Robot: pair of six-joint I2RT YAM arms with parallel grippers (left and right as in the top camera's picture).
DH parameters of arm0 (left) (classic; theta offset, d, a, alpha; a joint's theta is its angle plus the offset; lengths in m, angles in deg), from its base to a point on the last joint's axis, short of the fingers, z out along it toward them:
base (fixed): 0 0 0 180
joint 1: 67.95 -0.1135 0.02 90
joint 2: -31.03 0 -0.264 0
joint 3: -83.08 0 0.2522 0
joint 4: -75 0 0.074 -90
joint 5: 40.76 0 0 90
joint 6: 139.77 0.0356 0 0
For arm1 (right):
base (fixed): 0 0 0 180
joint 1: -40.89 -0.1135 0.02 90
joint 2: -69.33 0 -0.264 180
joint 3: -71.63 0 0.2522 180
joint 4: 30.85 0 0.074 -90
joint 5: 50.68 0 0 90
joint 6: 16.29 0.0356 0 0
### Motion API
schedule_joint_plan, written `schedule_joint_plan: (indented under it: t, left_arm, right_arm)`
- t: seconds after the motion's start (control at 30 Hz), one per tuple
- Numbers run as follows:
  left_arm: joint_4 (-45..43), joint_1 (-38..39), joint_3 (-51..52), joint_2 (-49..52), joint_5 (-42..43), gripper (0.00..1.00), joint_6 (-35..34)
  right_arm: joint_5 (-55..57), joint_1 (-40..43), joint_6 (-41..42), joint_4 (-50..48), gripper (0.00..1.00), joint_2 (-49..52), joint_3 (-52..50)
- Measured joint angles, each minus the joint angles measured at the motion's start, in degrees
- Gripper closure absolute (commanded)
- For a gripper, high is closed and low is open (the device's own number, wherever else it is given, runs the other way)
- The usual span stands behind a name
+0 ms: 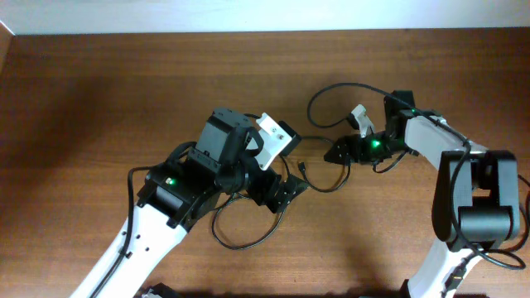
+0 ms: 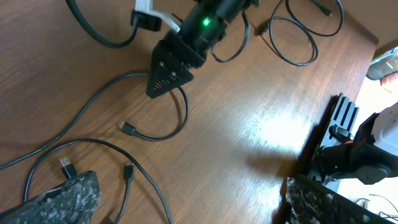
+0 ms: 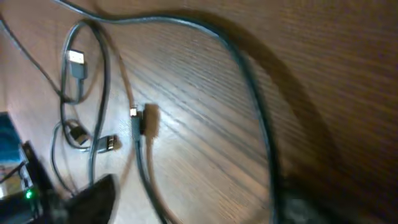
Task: Untangle cables
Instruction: 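Move the right gripper back to the cables held by the left gripper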
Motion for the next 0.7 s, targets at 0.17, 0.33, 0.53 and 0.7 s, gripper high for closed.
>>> schedule_joint_plan:
  t: [0.17, 0.33, 0.53, 0.7]
  left_arm:
    - [0.0, 0.0, 0.0, 0.0, 0.0, 0.01, 0.0]
    - [0.0, 0.0, 0.0, 0.0, 0.0, 0.01, 0.0]
    - [0.0, 0.0, 0.0, 0.0, 0.0, 0.01, 0.0]
    - [0.0, 0.0, 0.0, 0.0, 0.0, 0.01, 0.0]
  right_arm:
    - [-0.2, -0.2, 3.1, -2.9, 0.96, 0.7, -4.9]
    - [0.8, -0.2, 12.0, -9.0, 0.96, 0.5, -5.4]
    - [6.8, 5.6, 26.4, -9.9, 0.96, -0.6, -4.6]
    - [10.0, 18.2, 28.2, -3.8, 0.96, -1.5, -3.9]
